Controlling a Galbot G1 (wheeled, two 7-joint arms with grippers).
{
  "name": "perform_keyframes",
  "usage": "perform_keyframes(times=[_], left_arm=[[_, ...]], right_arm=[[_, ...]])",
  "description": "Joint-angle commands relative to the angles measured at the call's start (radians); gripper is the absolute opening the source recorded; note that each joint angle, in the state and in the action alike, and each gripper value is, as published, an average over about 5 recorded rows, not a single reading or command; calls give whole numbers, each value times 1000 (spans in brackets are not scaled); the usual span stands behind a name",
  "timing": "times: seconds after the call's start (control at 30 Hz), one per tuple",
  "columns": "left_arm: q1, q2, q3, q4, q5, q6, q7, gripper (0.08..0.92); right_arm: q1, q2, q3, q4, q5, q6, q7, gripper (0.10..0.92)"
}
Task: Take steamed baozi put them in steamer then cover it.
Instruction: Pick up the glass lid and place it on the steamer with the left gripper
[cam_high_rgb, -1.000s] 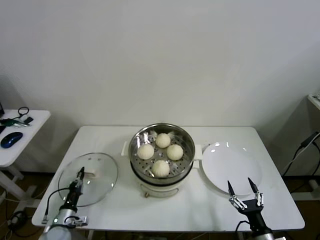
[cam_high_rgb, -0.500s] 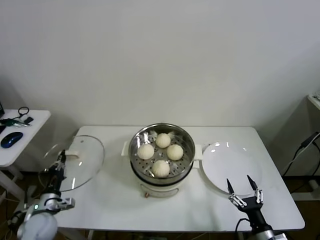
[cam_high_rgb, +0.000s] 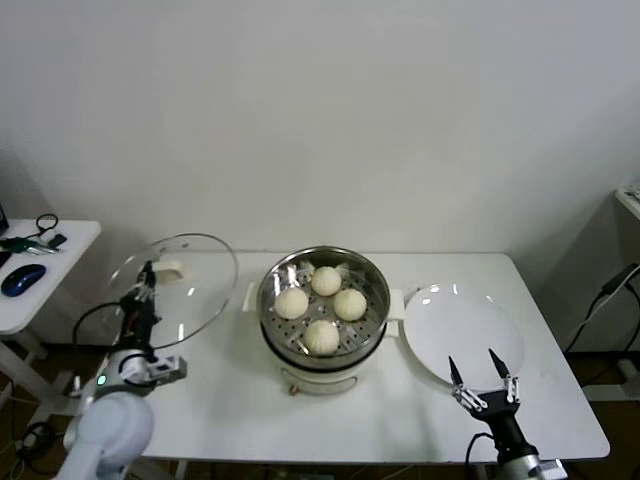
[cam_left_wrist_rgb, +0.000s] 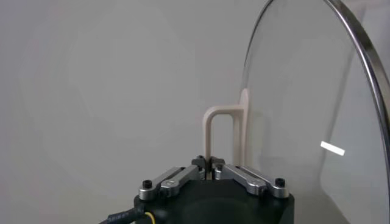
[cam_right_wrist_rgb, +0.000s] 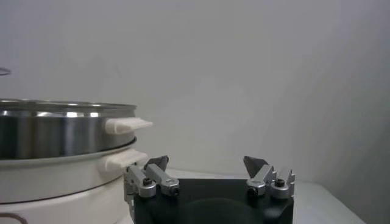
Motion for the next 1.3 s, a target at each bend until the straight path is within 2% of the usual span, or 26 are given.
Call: perform_keyframes(times=[0.03, 0.23, 0.43, 0.7, 1.07, 1.3], left_arm=[[-62, -18, 159, -137, 90, 168, 103, 133], [-154, -94, 331, -121, 240, 197, 175, 133], [-278, -182, 485, -53, 327, 243, 245, 133], [-362, -282, 607, 52, 411, 272, 279, 133], [-307, -453, 680, 150, 575, 251, 262, 133], [-293, -474, 668, 190, 602, 252, 243, 133]], right_arm=[[2, -14, 2, -6, -5, -28, 6, 823], [-6, -37, 9, -8, 32, -34, 9, 823], [-16, -57, 18, -8, 60, -30, 8, 823], [-28, -82, 35, -15, 90, -8, 9, 823], [-33, -94, 45, -29, 111, 24, 11, 823], [-31, -93, 44, -41, 114, 34, 13, 823]])
